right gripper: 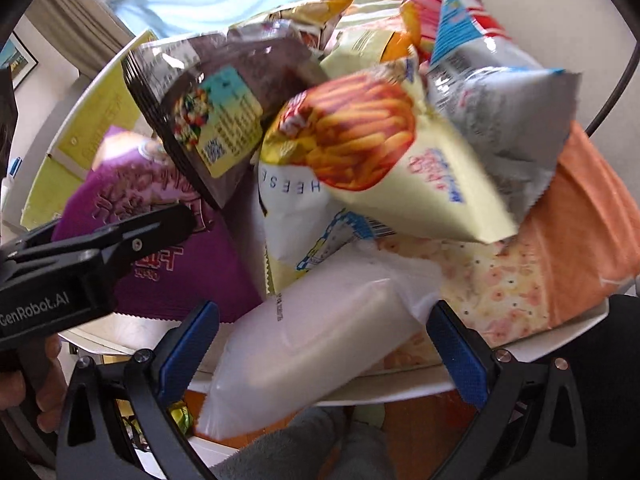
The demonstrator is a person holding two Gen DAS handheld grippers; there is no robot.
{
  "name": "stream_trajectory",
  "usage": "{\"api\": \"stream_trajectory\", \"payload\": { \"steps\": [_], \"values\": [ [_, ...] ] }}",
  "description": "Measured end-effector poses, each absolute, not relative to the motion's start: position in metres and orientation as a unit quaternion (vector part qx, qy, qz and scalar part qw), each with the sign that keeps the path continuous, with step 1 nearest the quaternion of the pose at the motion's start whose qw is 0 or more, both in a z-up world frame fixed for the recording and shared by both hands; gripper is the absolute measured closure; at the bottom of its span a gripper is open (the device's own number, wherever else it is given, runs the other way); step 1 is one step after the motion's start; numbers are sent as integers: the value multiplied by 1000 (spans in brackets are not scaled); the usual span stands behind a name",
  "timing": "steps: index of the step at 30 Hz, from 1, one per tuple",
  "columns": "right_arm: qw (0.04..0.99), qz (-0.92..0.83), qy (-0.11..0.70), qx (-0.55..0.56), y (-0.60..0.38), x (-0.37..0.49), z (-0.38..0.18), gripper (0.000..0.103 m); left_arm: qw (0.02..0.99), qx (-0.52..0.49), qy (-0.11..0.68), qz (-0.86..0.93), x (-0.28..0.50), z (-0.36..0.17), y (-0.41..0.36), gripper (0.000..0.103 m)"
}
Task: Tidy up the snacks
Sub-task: 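Grasp the purple chip bag with the left gripper while the right grasps the white bread pack, then carry both bags into the yellow-green box and open both grippers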
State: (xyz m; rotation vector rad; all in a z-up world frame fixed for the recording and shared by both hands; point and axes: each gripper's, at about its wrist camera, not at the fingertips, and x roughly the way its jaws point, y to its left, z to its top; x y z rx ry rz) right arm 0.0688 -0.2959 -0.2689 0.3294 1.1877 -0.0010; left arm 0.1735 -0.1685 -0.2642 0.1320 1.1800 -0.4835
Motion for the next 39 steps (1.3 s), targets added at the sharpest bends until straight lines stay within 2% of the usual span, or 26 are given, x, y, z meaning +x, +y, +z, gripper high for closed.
{"api": "stream_trajectory", "payload": {
  "steps": [2,4,5,8,14,23,39],
  "values": [
    [818,-6,555,151,-295,68,-271,5,801,65,550,-228,174,-264,-169,41],
    [817,-1,556,151,-291,67,-273,17,801,67,547,-234,174,-264,-171,43],
    [815,1,559,151,-287,68,-278,23,801,69,546,-235,174,-264,-171,45],
    [818,2,558,142,-283,66,-281,32,802,72,544,-237,170,-261,-172,47],
    [821,-9,550,151,-273,64,-281,43,807,72,538,-232,162,-253,-167,47],
    [837,3,527,145,-263,51,-261,45,822,61,524,-216,148,-236,-154,47],
    [875,82,470,85,-250,43,-158,45,876,10,461,-141,120,-147,-95,48]
  ]
}}
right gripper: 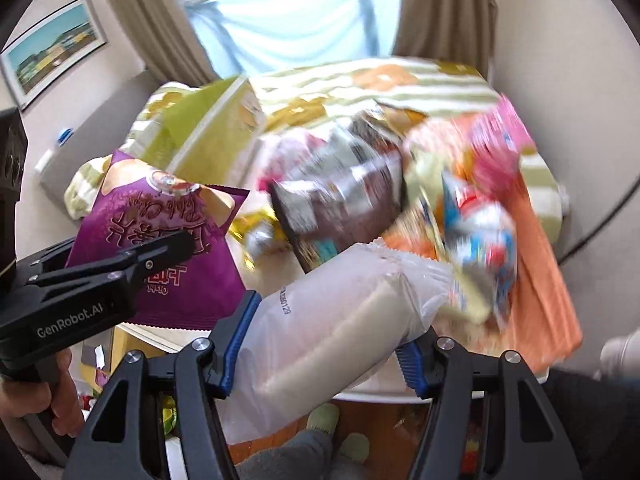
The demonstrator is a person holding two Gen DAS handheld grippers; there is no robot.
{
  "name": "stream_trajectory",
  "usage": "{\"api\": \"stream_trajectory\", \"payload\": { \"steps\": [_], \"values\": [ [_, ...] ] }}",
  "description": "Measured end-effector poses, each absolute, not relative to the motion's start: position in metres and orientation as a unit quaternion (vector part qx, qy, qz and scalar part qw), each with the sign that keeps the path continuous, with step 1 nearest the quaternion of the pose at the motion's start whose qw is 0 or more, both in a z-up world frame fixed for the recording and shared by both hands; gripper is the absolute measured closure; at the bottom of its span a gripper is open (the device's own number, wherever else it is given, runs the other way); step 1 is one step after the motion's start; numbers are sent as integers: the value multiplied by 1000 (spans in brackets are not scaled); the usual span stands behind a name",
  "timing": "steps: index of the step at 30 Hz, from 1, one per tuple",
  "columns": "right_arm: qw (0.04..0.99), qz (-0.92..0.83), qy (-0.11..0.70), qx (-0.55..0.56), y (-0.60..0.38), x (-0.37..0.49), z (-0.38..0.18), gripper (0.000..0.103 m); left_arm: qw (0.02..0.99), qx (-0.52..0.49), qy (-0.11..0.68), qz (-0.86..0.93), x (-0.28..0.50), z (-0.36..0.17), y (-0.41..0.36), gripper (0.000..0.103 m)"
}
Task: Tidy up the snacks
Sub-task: 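Carry both bags into the yellow-green box and open both grippers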
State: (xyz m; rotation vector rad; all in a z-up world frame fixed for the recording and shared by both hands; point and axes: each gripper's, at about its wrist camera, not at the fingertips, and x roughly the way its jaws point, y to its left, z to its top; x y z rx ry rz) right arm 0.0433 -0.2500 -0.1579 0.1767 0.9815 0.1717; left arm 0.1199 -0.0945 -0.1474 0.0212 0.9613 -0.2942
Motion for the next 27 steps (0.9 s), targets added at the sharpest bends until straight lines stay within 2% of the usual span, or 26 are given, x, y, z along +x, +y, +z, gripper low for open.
{"api": "stream_trajectory", "payload": {
  "steps": [7,15,20,27],
  "values": [
    [887,133,440,45,-217,88,-114,45,901,-19,421,-101,142,-102,-38,48],
    [895,170,413,13,-151,153,-87,45,909,-25,411,-68,212,-84,48,47],
    [890,178,420,12,-102,193,-92,45,898,-20,434,-67,257,-95,95,48],
    [875,165,455,1,-52,238,-118,45,866,12,490,-96,306,-140,129,47]
  ]
}}
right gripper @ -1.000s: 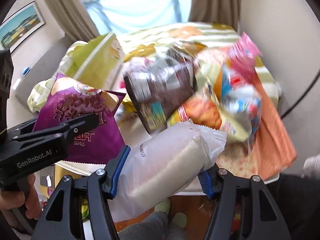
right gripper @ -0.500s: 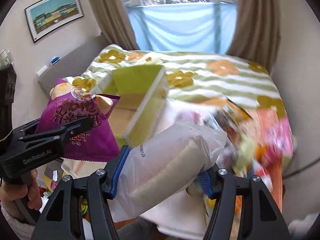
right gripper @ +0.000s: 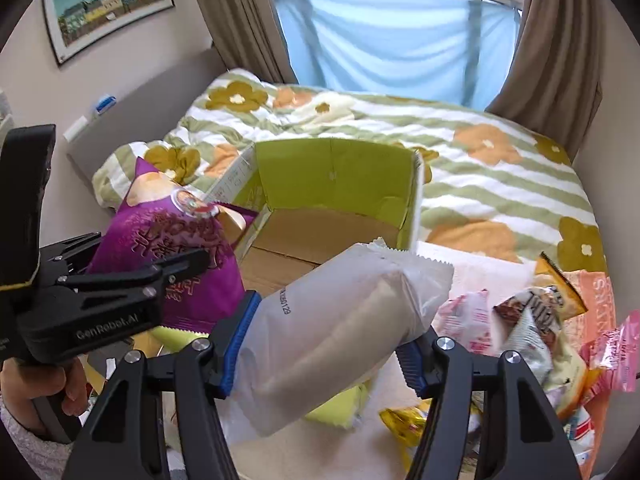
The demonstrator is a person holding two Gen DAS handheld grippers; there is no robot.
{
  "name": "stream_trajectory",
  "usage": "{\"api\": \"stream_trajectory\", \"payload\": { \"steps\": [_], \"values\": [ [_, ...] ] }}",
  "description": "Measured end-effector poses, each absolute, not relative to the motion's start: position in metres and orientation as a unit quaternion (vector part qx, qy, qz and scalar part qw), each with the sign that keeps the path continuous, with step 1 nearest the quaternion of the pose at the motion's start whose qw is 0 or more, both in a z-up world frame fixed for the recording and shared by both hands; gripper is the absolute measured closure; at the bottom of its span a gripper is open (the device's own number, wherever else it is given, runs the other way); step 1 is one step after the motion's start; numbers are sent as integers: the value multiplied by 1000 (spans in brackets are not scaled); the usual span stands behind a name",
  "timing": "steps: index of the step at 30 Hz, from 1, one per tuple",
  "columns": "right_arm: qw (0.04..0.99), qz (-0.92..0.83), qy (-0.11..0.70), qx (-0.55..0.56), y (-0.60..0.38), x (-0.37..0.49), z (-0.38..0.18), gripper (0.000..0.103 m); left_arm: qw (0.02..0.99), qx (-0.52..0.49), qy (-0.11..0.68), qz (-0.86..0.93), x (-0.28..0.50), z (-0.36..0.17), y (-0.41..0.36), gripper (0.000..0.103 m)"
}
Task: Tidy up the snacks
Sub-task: 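Carry both bags into the yellow-green box and open both grippers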
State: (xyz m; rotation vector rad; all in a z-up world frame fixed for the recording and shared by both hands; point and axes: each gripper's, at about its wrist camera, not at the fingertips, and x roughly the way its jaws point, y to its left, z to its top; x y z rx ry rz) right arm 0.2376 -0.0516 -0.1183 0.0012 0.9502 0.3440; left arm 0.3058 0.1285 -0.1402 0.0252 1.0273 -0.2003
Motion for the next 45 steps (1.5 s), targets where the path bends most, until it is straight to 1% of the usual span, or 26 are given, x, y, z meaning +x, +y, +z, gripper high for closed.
{"api": "stream_trajectory", "payload": {
  "steps": [4,6,7,8,10,17,21,25,26,28,29,30,38,45],
  "values": [
    [869,149,472,-14,-36,250,-133,45,849,28,513,-123,320,-163,131,47],
    [864,143,482,-22,-33,252,-139,45,844,33,516,-144,322,-169,130,42],
    [861,140,489,-25,-33,253,-143,45,843,37,516,-148,322,-170,129,30],
    [858,138,494,-29,-32,255,-146,45,845,44,513,-145,321,-171,128,8],
    [853,136,503,-38,-31,256,-151,45,853,56,502,-132,318,-169,129,1],
    [837,151,519,-81,-24,260,-170,45,856,47,502,-113,315,-169,150,1],
    [819,181,540,-74,-20,269,-183,43,857,34,505,-102,314,-171,158,1],
    [815,184,544,-82,-16,272,-195,41,860,34,502,-87,312,-170,157,1],
    [814,185,544,-85,-16,272,-196,38,860,33,501,-86,311,-170,156,1],
    [821,186,533,-87,-15,272,-194,24,861,35,500,-84,311,-169,156,1],
    [825,188,526,-87,-15,272,-192,11,862,37,499,-81,311,-169,155,1],
    [831,187,517,-88,-16,271,-190,4,862,37,499,-80,311,-169,155,1],
    [839,189,504,-82,-27,261,-188,4,865,43,495,-71,304,-165,149,1],
    [850,186,487,-72,-38,246,-171,4,871,45,484,-70,290,-154,142,1]
  ]
}}
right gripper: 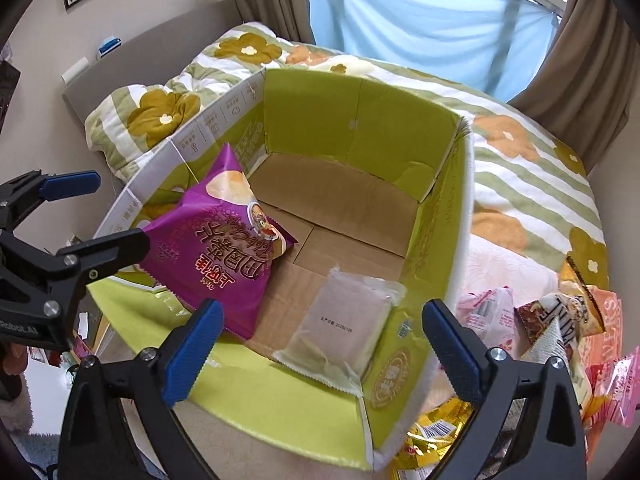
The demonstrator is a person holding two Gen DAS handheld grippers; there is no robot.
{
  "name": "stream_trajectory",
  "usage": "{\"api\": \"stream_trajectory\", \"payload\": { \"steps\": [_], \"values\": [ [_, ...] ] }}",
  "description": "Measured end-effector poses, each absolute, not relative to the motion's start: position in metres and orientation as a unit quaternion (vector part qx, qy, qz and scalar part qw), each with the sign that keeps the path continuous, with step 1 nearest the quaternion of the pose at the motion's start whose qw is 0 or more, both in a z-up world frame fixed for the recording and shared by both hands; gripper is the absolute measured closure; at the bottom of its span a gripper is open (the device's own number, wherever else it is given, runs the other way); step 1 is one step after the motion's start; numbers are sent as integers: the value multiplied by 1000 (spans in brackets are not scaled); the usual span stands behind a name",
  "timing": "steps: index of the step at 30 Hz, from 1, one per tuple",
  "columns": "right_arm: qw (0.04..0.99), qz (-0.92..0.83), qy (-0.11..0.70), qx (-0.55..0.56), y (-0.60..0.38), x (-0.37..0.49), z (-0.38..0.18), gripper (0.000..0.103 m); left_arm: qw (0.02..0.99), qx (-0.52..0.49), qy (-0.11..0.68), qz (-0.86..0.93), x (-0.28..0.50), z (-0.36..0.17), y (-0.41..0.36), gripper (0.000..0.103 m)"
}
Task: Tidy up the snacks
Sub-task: 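Carry both bags into the yellow-green box and open both grippers, then grasp the brown cocoa bag with the left gripper while the right grasps the cheese-stick bag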
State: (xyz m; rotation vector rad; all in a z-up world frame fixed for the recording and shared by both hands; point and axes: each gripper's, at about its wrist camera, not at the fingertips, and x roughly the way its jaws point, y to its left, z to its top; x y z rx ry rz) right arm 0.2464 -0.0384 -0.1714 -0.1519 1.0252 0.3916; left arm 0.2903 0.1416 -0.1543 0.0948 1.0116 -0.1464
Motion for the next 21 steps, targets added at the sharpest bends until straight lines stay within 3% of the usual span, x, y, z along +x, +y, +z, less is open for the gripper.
{"api": "stream_trajectory", "payload": {
  "steps": [12,21],
  "values": [
    [880,148,448,-49,-66,203,-123,4,890,17,447,-84,247,-123,134,1],
    [902,92,422,3,-108,159,-102,4,890,19,430,-152,219,-111,84,1]
  ]
}}
